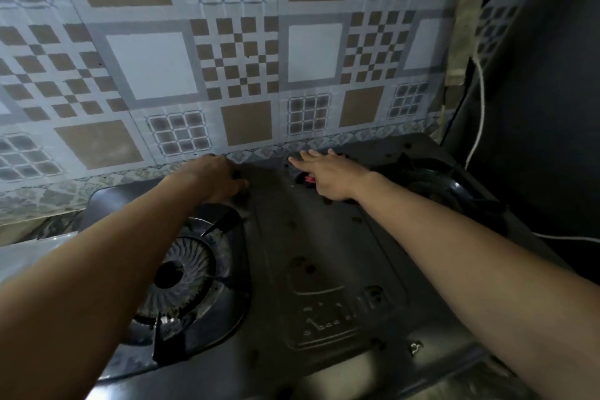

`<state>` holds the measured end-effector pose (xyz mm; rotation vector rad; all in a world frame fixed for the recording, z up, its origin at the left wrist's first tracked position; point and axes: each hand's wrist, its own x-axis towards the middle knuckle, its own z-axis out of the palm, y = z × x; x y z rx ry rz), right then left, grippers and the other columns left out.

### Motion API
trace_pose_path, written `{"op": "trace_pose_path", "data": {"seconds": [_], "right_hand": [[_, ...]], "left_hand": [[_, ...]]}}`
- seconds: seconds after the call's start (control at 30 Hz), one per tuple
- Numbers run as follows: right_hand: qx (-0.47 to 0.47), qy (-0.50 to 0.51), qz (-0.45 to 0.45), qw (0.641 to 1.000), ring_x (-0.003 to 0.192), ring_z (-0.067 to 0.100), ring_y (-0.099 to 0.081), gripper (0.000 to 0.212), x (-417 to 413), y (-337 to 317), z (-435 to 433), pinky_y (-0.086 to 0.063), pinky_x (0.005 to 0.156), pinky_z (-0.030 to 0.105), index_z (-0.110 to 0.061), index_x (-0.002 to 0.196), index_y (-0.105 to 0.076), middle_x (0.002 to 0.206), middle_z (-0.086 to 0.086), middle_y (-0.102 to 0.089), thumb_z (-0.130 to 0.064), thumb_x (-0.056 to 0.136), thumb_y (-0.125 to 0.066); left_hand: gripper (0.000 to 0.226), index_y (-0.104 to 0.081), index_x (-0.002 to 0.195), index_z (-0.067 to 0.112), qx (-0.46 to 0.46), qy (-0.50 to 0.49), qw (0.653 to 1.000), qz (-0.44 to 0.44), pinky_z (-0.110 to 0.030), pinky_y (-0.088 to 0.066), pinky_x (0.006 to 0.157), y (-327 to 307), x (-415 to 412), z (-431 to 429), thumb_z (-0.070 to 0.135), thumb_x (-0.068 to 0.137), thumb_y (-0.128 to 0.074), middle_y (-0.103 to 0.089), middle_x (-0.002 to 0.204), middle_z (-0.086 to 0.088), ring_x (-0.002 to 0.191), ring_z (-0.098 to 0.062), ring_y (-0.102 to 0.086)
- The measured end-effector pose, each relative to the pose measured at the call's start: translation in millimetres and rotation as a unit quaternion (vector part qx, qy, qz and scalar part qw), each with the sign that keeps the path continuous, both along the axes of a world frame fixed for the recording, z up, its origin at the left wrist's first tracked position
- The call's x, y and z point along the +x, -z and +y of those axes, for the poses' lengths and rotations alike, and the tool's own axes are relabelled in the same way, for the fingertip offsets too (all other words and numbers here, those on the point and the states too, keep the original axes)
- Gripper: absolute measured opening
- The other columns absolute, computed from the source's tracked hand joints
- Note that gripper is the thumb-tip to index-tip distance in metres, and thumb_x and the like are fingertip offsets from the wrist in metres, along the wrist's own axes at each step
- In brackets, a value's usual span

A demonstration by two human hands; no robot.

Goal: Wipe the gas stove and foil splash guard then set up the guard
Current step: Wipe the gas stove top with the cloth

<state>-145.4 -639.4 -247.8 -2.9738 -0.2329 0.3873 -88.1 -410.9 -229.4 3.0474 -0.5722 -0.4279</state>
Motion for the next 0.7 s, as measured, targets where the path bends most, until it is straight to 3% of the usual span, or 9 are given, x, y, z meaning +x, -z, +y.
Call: {"op": "trace_pose_path", "data": {"seconds": [0.17,0.27,0.53,0.7], "right_hand": [[-0.002,0.005,0.004,1.0,0.152,0.019,0.0,0.073,5.6,1.4,-18.9,-0.002,0.123,0.042,-0.029,0.157,-0.01,0.165,0.002,-0.002,0.001,0.097,-0.037],[0.015,0.017,0.021,1.0,0.152,0.02,-0.005,0.066,11.7,-1.7,-40.9,-0.011,0.122,0.038,-0.034,0.155,-0.019,0.165,-0.003,-0.006,-0.003,0.101,-0.038],[0.027,0.006,0.041,0.999,0.137,0.023,-0.042,0.054,42.4,-7.9,-84.6,-0.037,0.112,0.041,-0.039,0.135,-0.056,0.155,-0.006,-0.039,-0.005,0.093,-0.054],[0.006,-0.041,0.03,0.999,0.129,0.027,-0.05,0.062,48.7,-8.1,-106.4,-0.044,0.105,0.047,-0.038,0.131,-0.061,0.153,-0.007,-0.042,0.006,0.088,-0.049]], "left_hand": [[0.043,-0.058,0.133,0.024,-0.014,0.027,1.0,0.005,-0.039,-0.045,0.094,-7.3,-7.6,-20.8,0.048,0.099,-0.049,-0.062,0.127,-0.011,0.116,-0.03,-0.057],[0.044,-0.059,0.135,0.025,-0.035,0.035,0.999,-0.002,-0.04,-0.048,0.097,-6.7,-9.5,-41.3,0.047,0.098,-0.051,-0.063,0.126,-0.01,0.117,-0.031,-0.057],[0.045,-0.059,0.136,0.024,-0.093,0.047,0.995,-0.011,-0.041,-0.05,0.096,1.6,-6.8,-91.5,0.046,0.098,-0.054,-0.064,0.128,-0.012,0.115,-0.033,-0.059],[0.046,-0.058,0.136,0.027,-0.076,0.071,0.994,-0.046,-0.035,-0.042,0.077,16.1,-8.1,-116.2,0.051,0.098,-0.05,-0.06,0.119,-0.015,0.106,-0.038,-0.058]]}}
